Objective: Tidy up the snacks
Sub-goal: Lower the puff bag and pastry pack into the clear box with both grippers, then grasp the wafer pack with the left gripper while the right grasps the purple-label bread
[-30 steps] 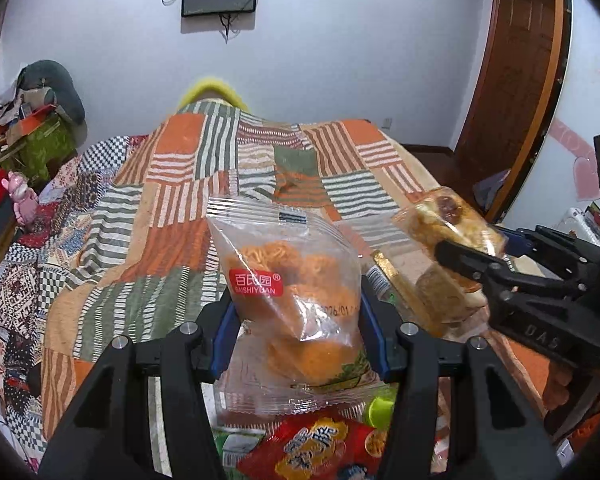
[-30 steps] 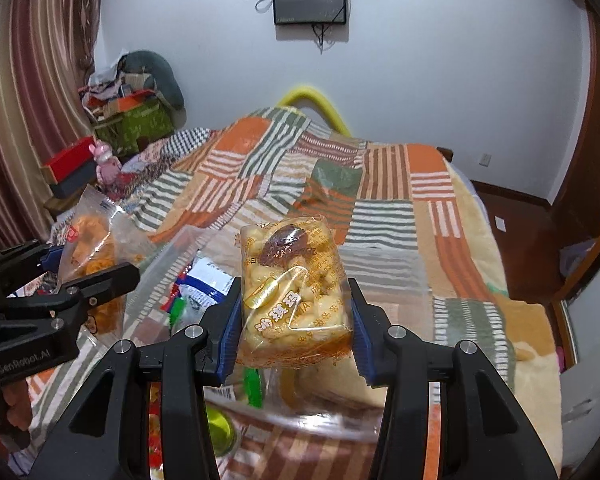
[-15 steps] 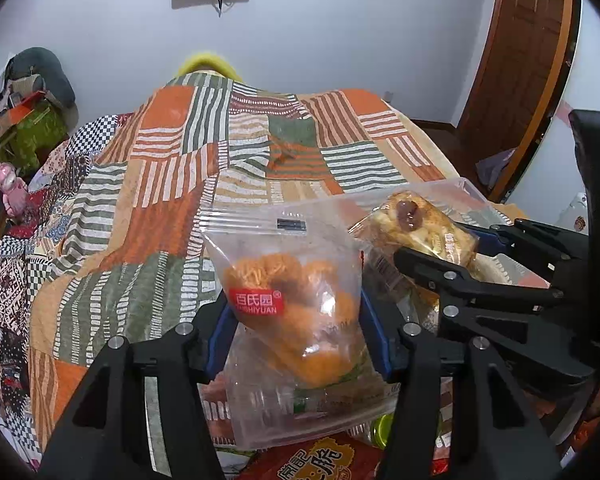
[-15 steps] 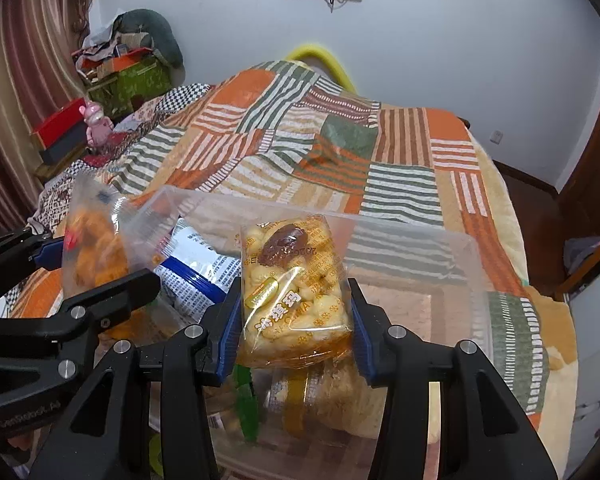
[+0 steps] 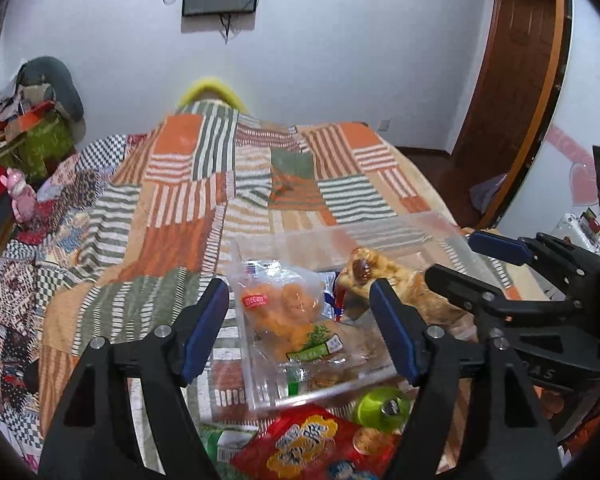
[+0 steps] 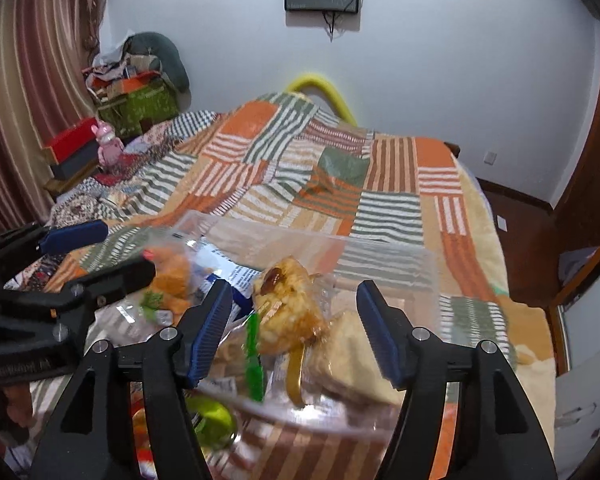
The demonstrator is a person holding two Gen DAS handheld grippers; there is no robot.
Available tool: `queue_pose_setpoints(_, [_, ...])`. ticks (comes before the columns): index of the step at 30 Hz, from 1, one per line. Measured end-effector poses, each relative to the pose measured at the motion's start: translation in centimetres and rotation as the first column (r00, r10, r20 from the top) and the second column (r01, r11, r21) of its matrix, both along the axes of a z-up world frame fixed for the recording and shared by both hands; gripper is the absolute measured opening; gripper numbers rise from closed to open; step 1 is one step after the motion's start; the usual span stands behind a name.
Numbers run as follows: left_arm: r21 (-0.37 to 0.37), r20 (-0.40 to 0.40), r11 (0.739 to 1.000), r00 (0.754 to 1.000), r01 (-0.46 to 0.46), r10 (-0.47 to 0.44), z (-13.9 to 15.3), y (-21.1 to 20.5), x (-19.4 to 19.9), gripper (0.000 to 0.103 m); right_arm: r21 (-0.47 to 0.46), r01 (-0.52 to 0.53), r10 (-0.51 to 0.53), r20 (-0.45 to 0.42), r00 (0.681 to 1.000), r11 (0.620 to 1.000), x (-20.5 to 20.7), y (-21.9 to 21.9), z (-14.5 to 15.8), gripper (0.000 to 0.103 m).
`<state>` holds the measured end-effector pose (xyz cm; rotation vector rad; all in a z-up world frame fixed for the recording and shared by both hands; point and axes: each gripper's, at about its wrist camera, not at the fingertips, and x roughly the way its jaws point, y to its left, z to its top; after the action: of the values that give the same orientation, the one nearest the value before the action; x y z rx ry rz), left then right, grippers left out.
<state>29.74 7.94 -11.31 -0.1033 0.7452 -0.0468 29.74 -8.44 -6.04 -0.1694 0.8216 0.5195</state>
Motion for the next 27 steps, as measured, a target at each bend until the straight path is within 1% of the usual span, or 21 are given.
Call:
queue_pose_setpoints(2, [0.004, 0.013, 1.0, 1.0, 0.002, -0.002, 1.0, 0.0, -1.1, 0.074, 0.007, -0.001, 0.001, 0.017, 1.0, 1.0, -1.0, -0.6, 0.8, 0.062])
queue_pose_setpoints(5, [0.021, 0.027, 1.0, 1.0, -0.002, 0.002, 1.9, 0.0, -3.2, 0.079, 0.02, -0.003, 0.002, 0.038, 0.999, 1.0, -2.7, -1.3, 1.9, 0.066])
queue_pose_setpoints(7, [0.032, 0.033, 0.999, 0.999, -0.007, 0.006, 2.3, 0.0, -4.8, 0.082, 0.028, -0.005, 0.004, 0.046, 0.999, 1.0, -4.0, -1.9, 2.4, 0.067])
queue_pose_setpoints(11, [0.045, 0.017, 0.999, 1.0, -0.016, 0.015, 2.0, 0.2, -8.2, 0.085, 0.027, -0.009, 0.007, 0.062, 0.998, 1.0, -6.4, -2.6, 2.4, 0.068])
queue_pose_setpoints(16, [0.027, -0.044, 0.999, 0.999, -0.021, 0.022, 0.1, 0.4, -11.9, 0.086, 0.021, -0.037, 0.036, 0.027, 0.999, 0.999, -9.5, -2.8, 1.3, 0.068])
queue_pose_setpoints(20, [0.008, -0.113, 1.0, 0.993, -0.023, 0.024, -2.3, 0.3, -14.6, 0.086, 0.011, -0.061, 0.061, -0.035, 0.998, 0.998, -11.9, -2.9, -0.8, 0.068])
queue_pose_setpoints(24, [-0.013, -0.173, 1.0, 0.985, -0.018, 0.016, -4.4, -0.1, -16.3, 0.086, 0.008, -0.082, 0.082, -0.11, 0.991, 0.997, -13.9, -2.7, -3.1, 0.068])
queue_pose_setpoints(27, [-0.036, -0.205, 0.999, 0.979, -0.011, 0.003, -5.6, -0.6, -17.5, 0.086, -0.006, -0.101, 0.099, -0.146, 0.984, 0.995, -14.7, -2.0, -4.5, 0.068])
